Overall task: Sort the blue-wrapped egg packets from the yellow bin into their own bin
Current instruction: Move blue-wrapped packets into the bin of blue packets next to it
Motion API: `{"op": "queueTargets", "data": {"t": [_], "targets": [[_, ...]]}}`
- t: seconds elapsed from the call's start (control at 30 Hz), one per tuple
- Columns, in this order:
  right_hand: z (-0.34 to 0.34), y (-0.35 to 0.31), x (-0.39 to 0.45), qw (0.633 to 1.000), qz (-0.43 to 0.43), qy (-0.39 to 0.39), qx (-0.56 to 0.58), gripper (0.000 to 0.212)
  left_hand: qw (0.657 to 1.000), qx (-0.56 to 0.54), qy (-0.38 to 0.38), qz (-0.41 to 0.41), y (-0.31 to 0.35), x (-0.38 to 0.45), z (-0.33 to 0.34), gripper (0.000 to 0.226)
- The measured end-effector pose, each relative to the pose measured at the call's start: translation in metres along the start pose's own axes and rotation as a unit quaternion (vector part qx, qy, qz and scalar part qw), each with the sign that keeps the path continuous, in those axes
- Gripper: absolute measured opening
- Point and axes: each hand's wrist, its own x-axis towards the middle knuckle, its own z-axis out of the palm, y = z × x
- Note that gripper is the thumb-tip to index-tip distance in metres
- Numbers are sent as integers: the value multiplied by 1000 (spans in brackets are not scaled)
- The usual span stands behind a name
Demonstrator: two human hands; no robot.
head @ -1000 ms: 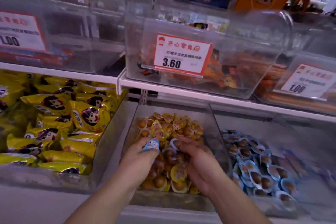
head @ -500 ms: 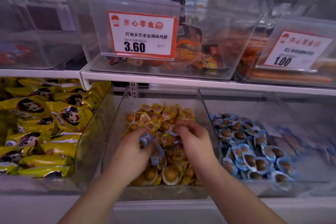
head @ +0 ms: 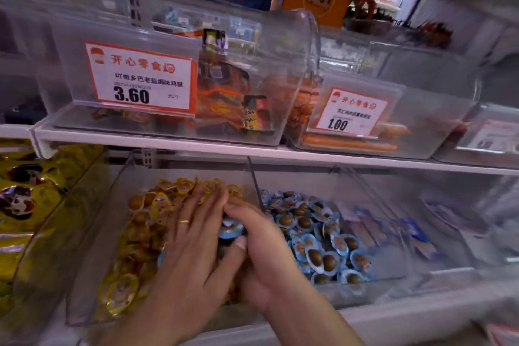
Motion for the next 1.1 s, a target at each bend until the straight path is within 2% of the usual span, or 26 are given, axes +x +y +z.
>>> {"op": "queueTargets", "data": {"t": [0.1, 0.2, 0.3, 0.37, 0.43, 0.5, 0.53, 0.63, 0.73, 0.8, 0.87, 0.93, 1.0, 1.07, 1.1], "targets": [[-14, -10, 4, 999, -36, 14, -33, 26, 1000, 5, -20, 19, 4, -1, 4, 76], [-28, -23, 11, 995, -74, 26, -62, 33, 999, -32, -33, -9, -5, 0, 5, 77], [-54, -56, 29, 982, -134, 107, -81, 34, 998, -17, -7, -52, -26, 3, -3, 59], [-79, -76, 42, 963, -146, 186, -130, 43, 996, 58, 1, -73, -43, 4, -8, 35], [-105, -84, 50, 926, -105, 261, -252, 50, 984, 136, -30, -112, -58, 3, -13, 24], [-129, -80, 51, 871, -94, 317, -363, 45, 971, 183, -76, -130, -71, 0, -15, 25], [-136, -78, 51, 858, -112, 342, -367, 40, 966, 206, -91, -127, -75, -2, -15, 28], [-138, -75, 48, 852, -200, 368, -314, 26, 948, 272, -121, -116, -80, -5, -17, 43], [-117, -69, 41, 852, -271, 339, -293, 30, 937, 290, -153, -124, -78, -4, -20, 50], [-94, -59, 33, 834, -327, 307, -323, 31, 939, 281, -158, -120, -75, -5, -23, 42], [-66, -45, 23, 804, -390, 241, -378, 28, 947, 264, -148, -109, -71, -7, -26, 31], [-39, -28, 17, 788, -414, 140, -434, 25, 955, 242, -140, -101, -71, -9, -29, 25], [-18, -6, 18, 778, -354, 14, -519, 26, 962, 213, -137, -99, -75, -11, -32, 19], [-8, 17, 28, 736, -234, -83, -630, 35, 976, 158, -107, -104, -77, -11, -39, 18], [-8, 28, 36, 711, -168, -107, -674, 38, 984, 115, -77, -110, -76, -10, -42, 20]]}}
